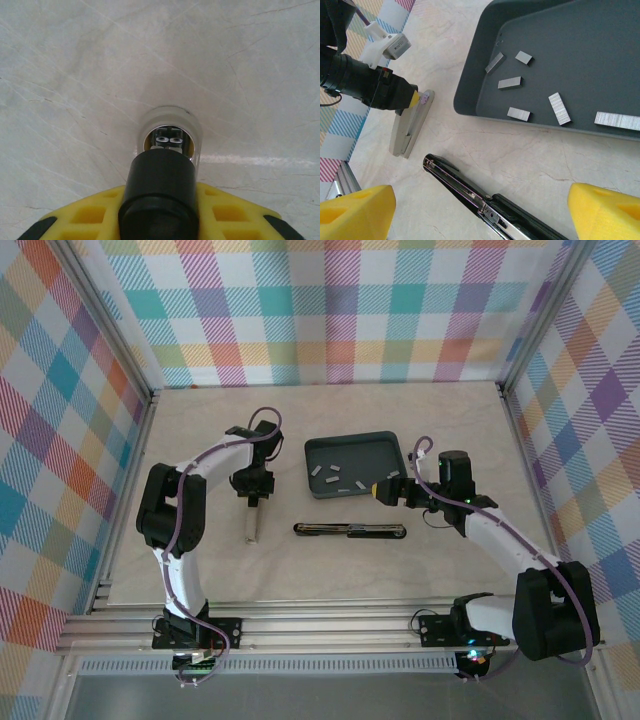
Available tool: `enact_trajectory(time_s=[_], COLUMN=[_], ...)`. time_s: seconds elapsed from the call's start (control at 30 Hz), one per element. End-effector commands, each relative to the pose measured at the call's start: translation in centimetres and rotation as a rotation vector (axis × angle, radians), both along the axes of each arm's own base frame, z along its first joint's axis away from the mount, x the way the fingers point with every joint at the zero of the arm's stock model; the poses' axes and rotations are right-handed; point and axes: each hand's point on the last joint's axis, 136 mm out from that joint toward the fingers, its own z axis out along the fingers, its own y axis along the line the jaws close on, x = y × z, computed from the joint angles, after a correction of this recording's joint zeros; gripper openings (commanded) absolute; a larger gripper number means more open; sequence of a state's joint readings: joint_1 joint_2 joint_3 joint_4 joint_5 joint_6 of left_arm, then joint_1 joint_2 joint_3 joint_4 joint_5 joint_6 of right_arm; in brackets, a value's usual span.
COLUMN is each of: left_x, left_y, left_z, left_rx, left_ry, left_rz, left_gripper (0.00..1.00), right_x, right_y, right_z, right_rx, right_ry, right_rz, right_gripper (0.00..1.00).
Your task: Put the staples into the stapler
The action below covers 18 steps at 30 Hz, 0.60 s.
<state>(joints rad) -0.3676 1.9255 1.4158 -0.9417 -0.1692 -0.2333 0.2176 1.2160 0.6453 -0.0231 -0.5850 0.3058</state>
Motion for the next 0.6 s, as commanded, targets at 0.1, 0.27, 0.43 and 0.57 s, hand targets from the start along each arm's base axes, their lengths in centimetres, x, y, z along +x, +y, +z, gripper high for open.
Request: enact_trajectory(time_s=[0.1, 0.27, 0.43, 0.57], left_x=[-0.1, -0.1, 0.1, -0.1], left_y=[1.1, 0.9, 0.1, -1.2], left_z=[0.3, 2.0, 5.1, 8.2], left_rx=[0.024, 0.006, -0.057, -0.137], left_ry=[-0.005, -0.039, -0.114, -0.187], left_rz=[-0.002, -0.037, -0.114, -0.228], left_gripper=[0.17, 0.08, 0.03, 0.0], right_x=[0.3, 0.4, 0.5, 0.8], right_y=[0.6, 0.6, 0.9, 1.5], right_z=[1.4, 1.7, 2.2, 2.3], right_rx=[0.013, 0.015, 0.015, -0.019], right_ry=[-0.035, -0.043, -0.063, -0.087], right_rz=[0.032, 0.033, 0.045, 0.059], right_gripper=[0.89, 0.89, 0.89, 0.88])
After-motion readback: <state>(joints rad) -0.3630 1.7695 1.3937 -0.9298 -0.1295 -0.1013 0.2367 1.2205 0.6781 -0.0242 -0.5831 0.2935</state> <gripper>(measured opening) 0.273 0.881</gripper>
